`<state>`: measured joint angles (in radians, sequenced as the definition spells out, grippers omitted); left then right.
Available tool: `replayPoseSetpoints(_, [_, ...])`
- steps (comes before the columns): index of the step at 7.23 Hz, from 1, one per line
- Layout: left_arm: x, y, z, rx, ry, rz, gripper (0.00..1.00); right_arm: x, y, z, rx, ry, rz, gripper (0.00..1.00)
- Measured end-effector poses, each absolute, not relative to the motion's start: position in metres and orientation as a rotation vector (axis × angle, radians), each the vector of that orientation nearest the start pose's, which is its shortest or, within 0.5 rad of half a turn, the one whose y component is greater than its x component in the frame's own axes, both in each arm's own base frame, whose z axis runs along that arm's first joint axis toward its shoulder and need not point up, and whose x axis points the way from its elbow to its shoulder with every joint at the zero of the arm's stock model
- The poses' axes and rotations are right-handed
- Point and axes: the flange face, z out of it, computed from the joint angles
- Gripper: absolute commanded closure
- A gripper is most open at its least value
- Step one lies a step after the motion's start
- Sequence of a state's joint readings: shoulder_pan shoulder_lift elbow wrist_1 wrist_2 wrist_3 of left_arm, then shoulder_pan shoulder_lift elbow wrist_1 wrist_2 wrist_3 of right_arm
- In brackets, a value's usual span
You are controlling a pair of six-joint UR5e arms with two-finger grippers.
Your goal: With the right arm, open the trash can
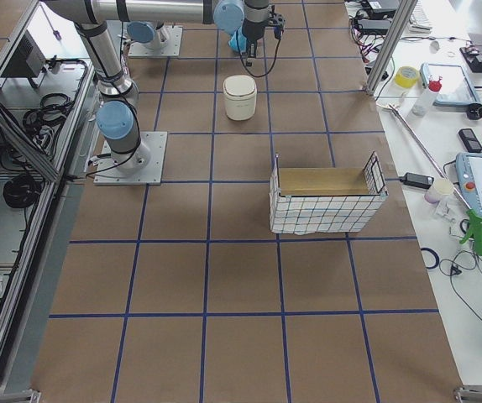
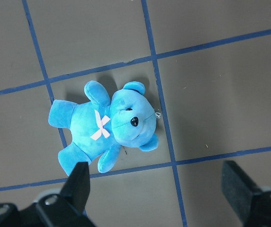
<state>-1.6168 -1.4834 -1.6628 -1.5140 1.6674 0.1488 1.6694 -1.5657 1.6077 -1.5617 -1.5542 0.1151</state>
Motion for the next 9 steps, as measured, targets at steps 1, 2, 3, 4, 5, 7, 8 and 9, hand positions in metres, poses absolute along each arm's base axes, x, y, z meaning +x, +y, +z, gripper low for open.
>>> replayPoseSetpoints(1, [-0.145, -0.454, 0.490, 0.292, 3.028, -0.072, 0.00, 0.177, -0.474, 0.470, 0.042, 3.137, 0.073, 0.13])
replayPoseSetpoints(2, [-0.145, -0.454, 0.490, 0.292, 3.028, -0.072, 0.00, 0.172, -0.475, 0.473, 0.053, 3.148, 0.061, 0.00])
replayPoseSetpoints(3, [-0.145, -0.454, 0.490, 0.292, 3.028, -0.072, 0.00, 0.166, -0.476, 0.475, 0.065, 3.161, 0.052, 0.00])
replayPoseSetpoints(4, [-0.145, -0.454, 0.490, 0.292, 3.028, -0.072, 0.00, 0.160, -0.477, 0.476, 0.080, 3.169, 0.046, 0.00])
replayPoseSetpoints(5, [-0.145, -0.454, 0.490, 0.292, 3.028, -0.072, 0.00, 0.155, -0.478, 0.478, 0.096, 3.170, 0.040, 0.00])
replayPoseSetpoints(7, [-0.145, -0.454, 0.490, 0.292, 3.028, -0.072, 0.00, 0.141, -0.480, 0.482, 0.131, 3.168, 0.028, 0.00])
replayPoseSetpoints(8, [-0.145, -0.454, 0.490, 0.292, 3.028, -0.072, 0.00, 0.135, -0.481, 0.484, 0.143, 3.167, 0.024, 0.00])
replayPoseSetpoints(9, [-0.145, -0.454, 0.490, 0.292, 3.028, -0.072, 0.00, 0.132, -0.480, 0.487, 0.148, 3.166, 0.021, 0.00])
